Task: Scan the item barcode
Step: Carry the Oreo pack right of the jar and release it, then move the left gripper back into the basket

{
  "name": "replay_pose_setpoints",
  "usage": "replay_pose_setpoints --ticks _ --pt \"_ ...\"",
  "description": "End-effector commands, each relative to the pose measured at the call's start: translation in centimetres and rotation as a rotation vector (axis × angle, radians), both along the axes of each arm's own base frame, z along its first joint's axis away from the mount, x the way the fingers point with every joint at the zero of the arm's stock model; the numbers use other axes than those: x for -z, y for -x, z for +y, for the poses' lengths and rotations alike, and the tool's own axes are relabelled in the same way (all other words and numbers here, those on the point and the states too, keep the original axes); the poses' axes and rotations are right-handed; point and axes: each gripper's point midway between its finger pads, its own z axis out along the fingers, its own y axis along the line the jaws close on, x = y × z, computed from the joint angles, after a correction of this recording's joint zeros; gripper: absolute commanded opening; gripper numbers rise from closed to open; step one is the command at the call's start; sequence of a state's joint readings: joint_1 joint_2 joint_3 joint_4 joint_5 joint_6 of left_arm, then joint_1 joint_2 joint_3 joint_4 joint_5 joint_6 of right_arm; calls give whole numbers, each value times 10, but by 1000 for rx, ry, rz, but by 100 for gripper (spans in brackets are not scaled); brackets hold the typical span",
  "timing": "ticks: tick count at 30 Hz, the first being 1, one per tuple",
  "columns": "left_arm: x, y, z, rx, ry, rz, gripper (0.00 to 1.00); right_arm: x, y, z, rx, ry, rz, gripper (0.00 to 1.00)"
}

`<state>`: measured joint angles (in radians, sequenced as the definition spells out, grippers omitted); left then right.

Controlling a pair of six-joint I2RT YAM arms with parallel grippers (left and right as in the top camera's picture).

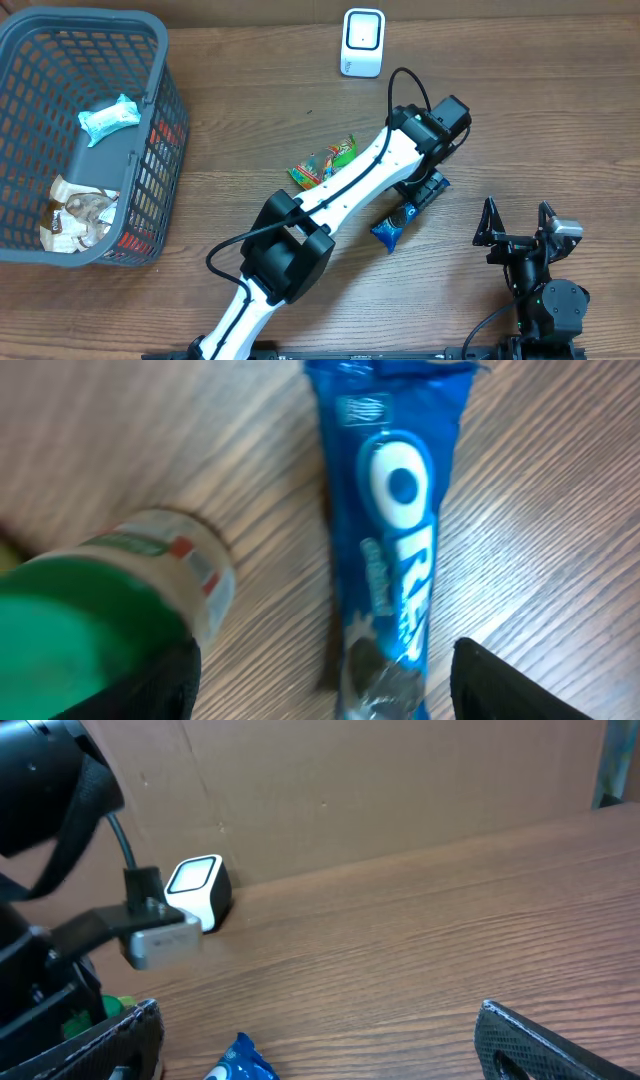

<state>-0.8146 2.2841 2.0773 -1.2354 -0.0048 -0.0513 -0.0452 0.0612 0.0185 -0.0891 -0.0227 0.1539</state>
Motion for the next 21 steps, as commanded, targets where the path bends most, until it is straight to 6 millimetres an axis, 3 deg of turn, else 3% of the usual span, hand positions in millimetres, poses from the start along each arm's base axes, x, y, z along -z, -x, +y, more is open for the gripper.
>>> replay_pose_setpoints --ticks 1,7,10,12,16,21 --pt "-102 -26 10 -44 128 -200 72 3 0 1 -5 -4 3 100" --pt "-232 -29 54 -122 319 -411 80 3 0 1 -5 -4 3 100" --pt "-291 -25 99 -191 386 -532 85 3 0 1 -5 -4 3 100" --pt "-318 -22 138 -266 387 -607 86 3 0 1 -5 -4 3 100" --pt "-351 -19 225 -486 336 -723 90 3 0 1 -5 -4 3 100" --pt "-354 -19 316 -736 247 -756 94 3 0 1 -5 -4 3 100"
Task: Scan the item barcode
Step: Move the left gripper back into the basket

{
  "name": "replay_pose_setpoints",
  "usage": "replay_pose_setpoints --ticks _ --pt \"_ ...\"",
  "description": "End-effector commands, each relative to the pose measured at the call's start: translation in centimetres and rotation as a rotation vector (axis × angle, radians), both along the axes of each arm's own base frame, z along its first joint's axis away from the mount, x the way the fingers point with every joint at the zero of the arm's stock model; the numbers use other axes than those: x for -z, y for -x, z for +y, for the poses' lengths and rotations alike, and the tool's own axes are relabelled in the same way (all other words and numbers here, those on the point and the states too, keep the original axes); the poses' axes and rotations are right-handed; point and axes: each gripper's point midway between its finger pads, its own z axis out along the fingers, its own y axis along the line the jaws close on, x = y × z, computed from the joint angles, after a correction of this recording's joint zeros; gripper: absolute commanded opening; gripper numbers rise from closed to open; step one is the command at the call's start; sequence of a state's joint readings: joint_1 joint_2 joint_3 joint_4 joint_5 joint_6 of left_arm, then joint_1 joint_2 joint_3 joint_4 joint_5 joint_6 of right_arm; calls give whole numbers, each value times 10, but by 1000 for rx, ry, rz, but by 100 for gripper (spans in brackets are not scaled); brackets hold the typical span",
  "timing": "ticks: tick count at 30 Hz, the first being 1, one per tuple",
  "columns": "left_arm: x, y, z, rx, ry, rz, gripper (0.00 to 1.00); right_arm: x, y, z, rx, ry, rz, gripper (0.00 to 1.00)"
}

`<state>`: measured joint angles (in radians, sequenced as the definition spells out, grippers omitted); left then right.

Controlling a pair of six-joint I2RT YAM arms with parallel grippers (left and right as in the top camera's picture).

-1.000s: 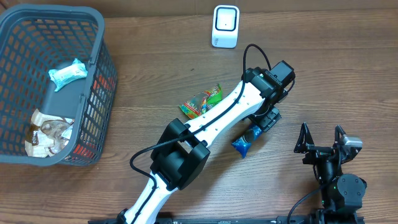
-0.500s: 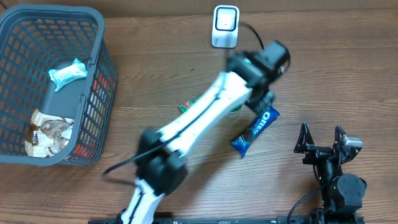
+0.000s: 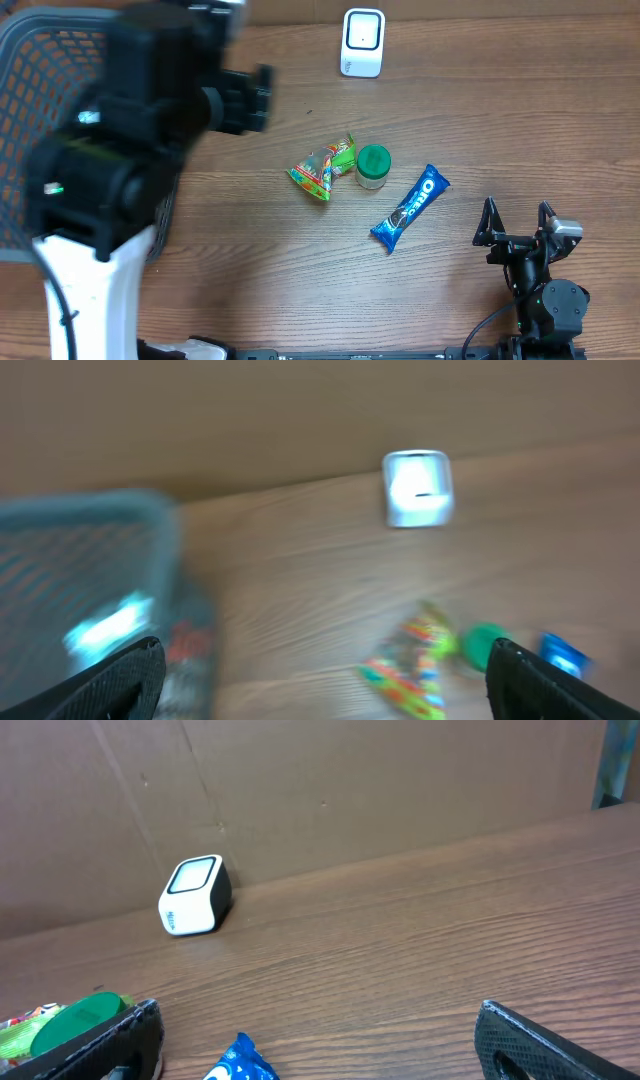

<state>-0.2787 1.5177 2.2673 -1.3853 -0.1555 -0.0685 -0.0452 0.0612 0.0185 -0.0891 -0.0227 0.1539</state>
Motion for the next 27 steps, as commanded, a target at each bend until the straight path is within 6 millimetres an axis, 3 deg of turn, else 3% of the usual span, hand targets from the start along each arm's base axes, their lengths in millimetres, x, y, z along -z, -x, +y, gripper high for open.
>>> replay_pose_setpoints --ticks 1,7,12,17,27 --pt "14 -12 53 -194 5 47 95 3 0 1 -5 -4 3 100" --pt "33 -18 136 -472 58 106 95 3 0 1 -5 -4 3 100" --pt "63 -22 186 -635 90 194 95 3 0 1 -5 -4 3 100" --pt "105 -26 216 -709 90 340 95 3 0 1 -5 -4 3 100" --pt "175 -46 248 -734 72 544 96 3 0 1 -5 -4 3 100"
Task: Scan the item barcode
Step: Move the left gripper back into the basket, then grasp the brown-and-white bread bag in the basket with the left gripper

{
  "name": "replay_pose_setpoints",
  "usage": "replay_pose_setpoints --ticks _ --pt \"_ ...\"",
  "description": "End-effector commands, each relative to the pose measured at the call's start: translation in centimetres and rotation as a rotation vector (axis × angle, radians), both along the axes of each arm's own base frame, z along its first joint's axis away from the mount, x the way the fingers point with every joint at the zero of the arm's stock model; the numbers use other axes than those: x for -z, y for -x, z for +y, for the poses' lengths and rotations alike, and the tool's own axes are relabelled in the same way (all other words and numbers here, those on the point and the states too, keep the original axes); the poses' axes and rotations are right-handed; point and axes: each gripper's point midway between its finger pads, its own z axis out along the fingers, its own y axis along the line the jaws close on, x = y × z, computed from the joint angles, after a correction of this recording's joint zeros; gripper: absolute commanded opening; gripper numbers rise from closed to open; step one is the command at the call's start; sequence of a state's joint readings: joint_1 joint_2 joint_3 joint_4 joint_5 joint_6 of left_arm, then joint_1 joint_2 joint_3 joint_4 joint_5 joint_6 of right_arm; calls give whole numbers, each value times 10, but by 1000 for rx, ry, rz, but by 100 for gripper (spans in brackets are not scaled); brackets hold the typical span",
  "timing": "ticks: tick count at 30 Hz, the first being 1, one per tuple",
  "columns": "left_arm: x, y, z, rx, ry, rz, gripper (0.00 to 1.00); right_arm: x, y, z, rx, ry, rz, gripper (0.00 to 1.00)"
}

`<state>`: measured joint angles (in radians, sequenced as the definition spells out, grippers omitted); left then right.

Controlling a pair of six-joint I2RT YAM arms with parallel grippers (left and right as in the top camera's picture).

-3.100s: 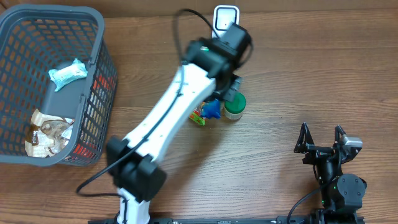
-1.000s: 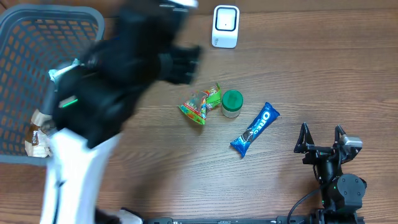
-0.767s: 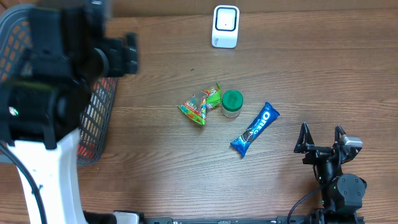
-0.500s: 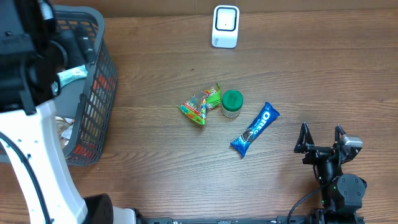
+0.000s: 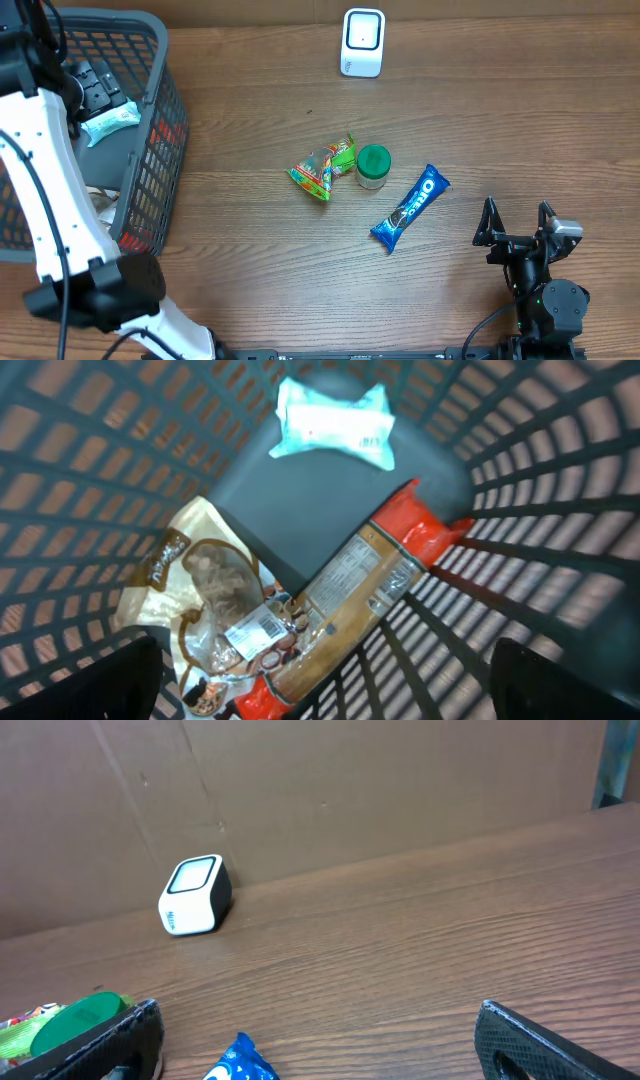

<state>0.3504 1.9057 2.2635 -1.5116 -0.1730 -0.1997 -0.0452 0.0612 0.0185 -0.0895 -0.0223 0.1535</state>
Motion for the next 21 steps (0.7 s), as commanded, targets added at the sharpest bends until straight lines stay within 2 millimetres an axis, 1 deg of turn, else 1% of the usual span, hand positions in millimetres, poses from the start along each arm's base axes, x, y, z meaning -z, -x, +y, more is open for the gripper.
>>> replay_pose_setpoints --ticks 1,7,11,12,16,21 --pt "20 -3 13 -7 7 55 96 3 0 1 -5 -4 3 100" --pt "54 -9 21 26 93 113 95 3 0 1 -5 -4 3 100" --pt "72 -3 30 -10 128 167 95 3 0 1 -5 -4 3 100" --pt "76 0 31 -35 143 181 95 3 0 1 -5 -4 3 100" --pt "93 25 36 -209 208 272 93 3 0 1 -5 -4 3 100" --pt "113 43 43 -295 249 331 93 3 0 1 -5 -4 3 100"
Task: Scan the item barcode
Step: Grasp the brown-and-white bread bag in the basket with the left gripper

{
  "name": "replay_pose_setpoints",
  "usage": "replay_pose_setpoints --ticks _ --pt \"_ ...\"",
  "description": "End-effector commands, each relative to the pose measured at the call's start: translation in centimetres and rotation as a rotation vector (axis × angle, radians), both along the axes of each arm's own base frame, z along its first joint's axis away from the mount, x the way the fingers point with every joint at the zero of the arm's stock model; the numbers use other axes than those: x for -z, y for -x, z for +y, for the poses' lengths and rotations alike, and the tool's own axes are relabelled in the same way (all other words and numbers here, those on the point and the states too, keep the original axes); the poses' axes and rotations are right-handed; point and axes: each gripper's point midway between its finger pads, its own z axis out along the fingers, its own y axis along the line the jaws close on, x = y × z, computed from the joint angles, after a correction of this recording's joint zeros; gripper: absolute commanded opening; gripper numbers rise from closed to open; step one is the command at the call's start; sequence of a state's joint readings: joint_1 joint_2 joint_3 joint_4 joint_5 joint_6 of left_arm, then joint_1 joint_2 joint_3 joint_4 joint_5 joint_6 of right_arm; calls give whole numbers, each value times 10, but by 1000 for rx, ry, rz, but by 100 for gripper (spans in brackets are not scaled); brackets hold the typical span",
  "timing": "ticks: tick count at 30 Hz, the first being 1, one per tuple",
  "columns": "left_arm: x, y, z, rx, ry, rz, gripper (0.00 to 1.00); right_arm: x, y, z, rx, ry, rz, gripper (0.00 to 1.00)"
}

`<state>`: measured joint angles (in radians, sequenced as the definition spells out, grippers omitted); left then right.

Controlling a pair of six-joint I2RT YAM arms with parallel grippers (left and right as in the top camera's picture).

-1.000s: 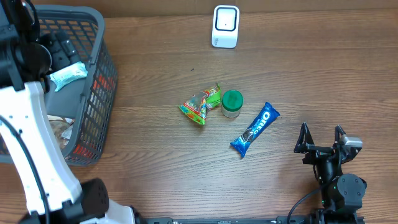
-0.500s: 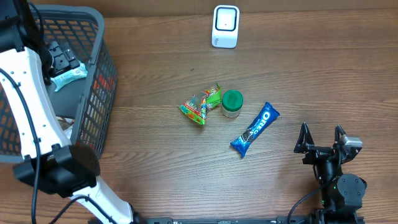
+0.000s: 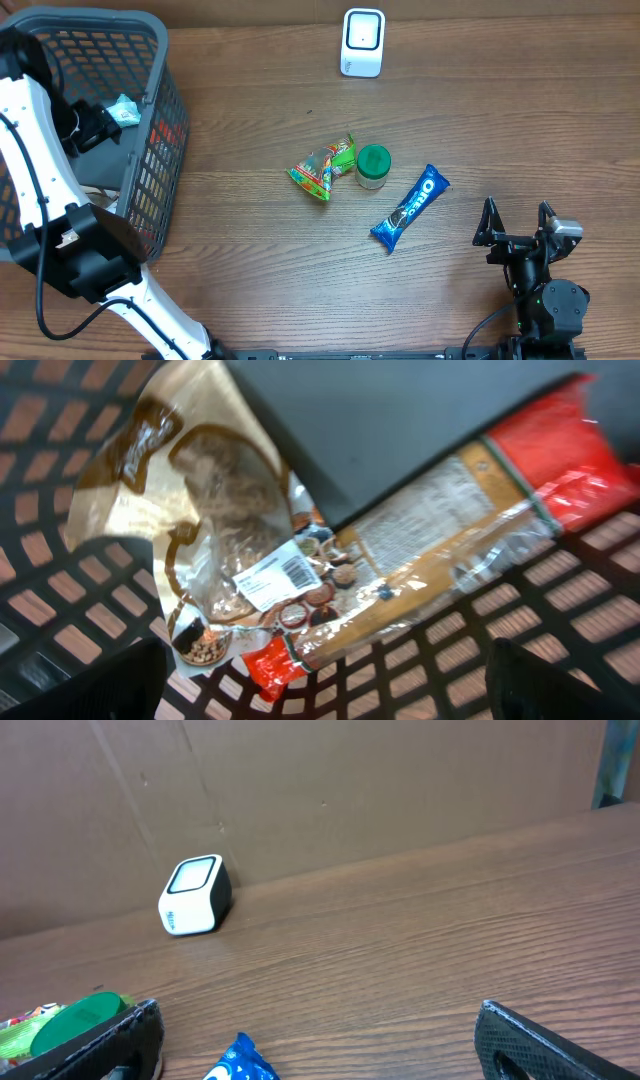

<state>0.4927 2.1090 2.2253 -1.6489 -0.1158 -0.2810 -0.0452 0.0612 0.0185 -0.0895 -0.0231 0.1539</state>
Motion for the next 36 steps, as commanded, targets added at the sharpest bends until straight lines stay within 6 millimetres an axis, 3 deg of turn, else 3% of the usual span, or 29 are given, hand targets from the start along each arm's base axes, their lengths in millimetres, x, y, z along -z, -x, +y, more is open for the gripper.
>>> replay_pose_setpoints --ticks 1,7,11,20,24,36 --pt "20 12 7 -101 28 46 92 3 0 1 -4 -4 3 100" --pt "49 17 12 -128 52 59 86 3 0 1 -4 -4 3 100" --pt "56 16 13 -128 37 30 82 3 0 1 -4 -4 3 100" --pt "32 35 4 -131 -58 -141 87 3 0 1 -4 -4 3 100" --pt "34 53 2 -166 -87 -159 88 3 0 1 -4 -4 3 100" --pt "89 85 29 -302 -124 -132 90 3 0 1 -4 -4 3 100"
